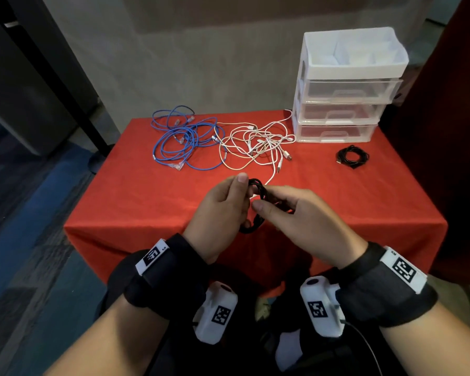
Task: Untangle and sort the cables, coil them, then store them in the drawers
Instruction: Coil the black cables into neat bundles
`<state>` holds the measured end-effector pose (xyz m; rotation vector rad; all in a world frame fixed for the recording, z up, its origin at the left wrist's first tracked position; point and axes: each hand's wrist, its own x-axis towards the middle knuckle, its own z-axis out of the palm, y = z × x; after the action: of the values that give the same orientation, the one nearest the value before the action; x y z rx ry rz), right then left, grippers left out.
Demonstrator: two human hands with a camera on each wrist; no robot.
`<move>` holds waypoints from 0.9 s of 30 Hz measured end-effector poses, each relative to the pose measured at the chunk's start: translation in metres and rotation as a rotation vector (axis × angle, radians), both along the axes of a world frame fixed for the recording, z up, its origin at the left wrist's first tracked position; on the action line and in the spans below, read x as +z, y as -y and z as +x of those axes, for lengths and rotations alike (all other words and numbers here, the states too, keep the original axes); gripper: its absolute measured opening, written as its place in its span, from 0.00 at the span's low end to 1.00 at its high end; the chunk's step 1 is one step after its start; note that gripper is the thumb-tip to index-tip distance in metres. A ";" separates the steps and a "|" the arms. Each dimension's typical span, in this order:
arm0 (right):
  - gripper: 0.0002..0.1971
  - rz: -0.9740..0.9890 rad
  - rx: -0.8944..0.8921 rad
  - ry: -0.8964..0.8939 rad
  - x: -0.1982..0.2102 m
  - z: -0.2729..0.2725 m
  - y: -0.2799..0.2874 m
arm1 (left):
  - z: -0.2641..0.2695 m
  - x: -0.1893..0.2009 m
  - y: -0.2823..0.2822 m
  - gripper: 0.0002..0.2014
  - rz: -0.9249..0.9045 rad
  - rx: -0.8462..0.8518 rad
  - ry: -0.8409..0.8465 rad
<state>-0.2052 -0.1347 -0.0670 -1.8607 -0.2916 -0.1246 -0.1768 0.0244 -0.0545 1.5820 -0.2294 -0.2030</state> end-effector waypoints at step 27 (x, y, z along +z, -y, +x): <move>0.17 0.232 -0.009 -0.191 0.005 0.000 -0.001 | 0.016 -0.004 -0.004 0.15 0.263 0.125 0.368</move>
<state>-0.2050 -0.1334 -0.0624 -1.6296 -0.1297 0.0134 -0.1608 0.0288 -0.0581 1.8839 -0.4008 0.1647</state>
